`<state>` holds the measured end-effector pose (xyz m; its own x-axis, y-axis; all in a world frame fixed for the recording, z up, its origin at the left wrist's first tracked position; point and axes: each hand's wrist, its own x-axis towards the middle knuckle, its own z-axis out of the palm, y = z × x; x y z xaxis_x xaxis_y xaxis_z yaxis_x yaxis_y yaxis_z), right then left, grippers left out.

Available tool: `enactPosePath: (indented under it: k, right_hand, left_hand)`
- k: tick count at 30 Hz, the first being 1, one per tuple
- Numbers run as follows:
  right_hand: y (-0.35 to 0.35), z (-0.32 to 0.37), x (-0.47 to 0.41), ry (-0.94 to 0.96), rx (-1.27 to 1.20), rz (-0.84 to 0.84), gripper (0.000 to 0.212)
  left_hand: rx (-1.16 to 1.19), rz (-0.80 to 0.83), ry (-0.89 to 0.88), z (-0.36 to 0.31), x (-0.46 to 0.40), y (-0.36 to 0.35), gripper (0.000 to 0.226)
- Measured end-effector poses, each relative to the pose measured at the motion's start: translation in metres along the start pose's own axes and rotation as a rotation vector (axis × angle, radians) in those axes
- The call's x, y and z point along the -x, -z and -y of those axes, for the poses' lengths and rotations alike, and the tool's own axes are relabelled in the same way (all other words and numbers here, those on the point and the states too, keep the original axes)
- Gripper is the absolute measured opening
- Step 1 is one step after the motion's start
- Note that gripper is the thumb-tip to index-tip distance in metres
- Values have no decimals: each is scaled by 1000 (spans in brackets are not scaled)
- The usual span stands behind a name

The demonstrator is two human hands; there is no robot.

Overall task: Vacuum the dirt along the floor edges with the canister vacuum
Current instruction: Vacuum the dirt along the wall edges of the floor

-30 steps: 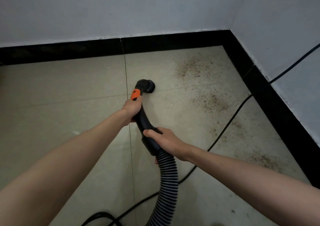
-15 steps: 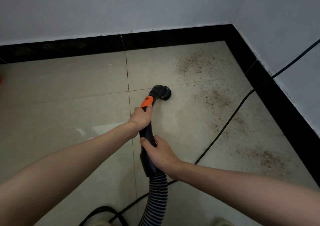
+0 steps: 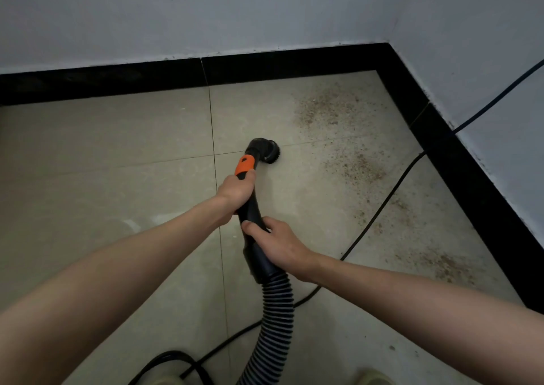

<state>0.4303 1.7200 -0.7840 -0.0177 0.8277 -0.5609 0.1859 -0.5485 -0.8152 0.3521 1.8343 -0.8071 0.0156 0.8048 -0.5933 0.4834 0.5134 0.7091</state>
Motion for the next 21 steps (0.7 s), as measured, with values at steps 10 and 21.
enactPosePath:
  k: [10, 21]
  right_hand:
    - [-5, 6, 8, -34, -63, 225, 22]
    - [8, -26, 36, -110, -178, 62, 19]
  left_hand:
    - [136, -185, 87, 23, 10, 22, 55]
    - [65, 15, 6, 13, 44, -31, 46]
